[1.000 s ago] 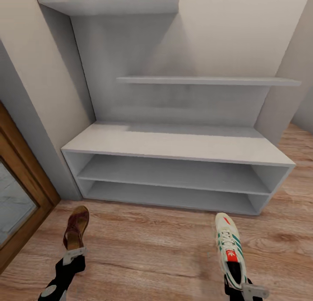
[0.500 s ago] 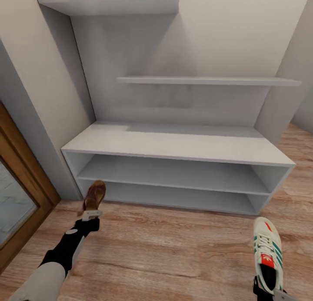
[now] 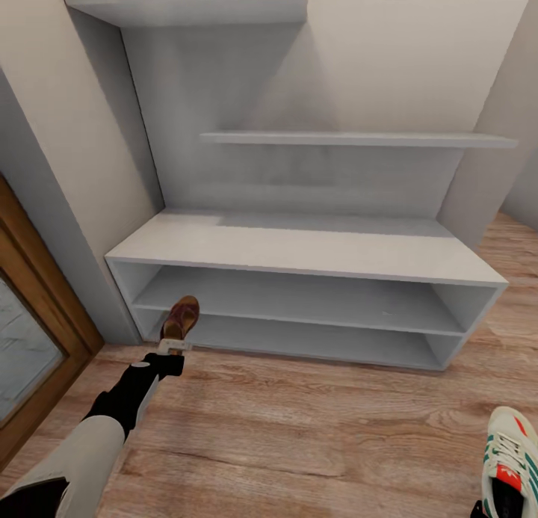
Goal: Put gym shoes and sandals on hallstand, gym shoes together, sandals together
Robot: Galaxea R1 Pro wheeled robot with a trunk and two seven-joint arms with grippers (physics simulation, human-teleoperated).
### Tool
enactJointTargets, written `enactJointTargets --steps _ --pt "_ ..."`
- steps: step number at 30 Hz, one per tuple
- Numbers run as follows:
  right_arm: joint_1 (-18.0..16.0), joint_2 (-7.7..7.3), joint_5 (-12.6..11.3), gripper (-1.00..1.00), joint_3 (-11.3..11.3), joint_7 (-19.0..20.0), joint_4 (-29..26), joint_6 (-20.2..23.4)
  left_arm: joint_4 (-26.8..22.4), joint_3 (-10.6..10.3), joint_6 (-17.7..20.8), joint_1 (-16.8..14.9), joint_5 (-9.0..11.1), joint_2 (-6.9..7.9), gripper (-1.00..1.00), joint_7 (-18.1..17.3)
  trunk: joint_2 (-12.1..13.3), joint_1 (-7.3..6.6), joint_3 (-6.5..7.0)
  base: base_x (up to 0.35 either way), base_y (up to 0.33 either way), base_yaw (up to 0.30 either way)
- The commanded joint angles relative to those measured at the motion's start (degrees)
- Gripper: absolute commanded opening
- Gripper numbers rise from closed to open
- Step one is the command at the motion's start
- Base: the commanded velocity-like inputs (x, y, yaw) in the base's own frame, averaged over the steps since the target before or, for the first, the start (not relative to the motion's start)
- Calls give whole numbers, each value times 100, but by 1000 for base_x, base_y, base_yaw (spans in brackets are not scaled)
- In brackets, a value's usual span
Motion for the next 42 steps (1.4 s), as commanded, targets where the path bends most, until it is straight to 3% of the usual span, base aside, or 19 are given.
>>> enactJointTargets --steps 1,28,33,38,42 --pt "-6 3 -55 -100 24 0 1 -10 -13 36 31 -1 -76 -1 -100 -78 -2 -1 -5 0 0 0" --pt "-5 34 -43 -100 -35 40 -17 38 -127 28 -11 43 -103 55 -100 -131 -2 -1 -5 0 0 -191" --pt "-11 34 -43 -100 -35 40 -22 38 -130 63 42 -23 -103 87 -100 -106 -203 109 -107 0 0 -14" --pt "-4 34 -41 -100 -35 40 -25 38 -134 80 57 -54 -120 104 -100 -58 -209 121 -257 0 0 -2" --pt "-12 29 -18 -100 -40 34 -26 35 -330 101 50 -28 -107 163 -100 263 -215 132 -375 0 0 0"
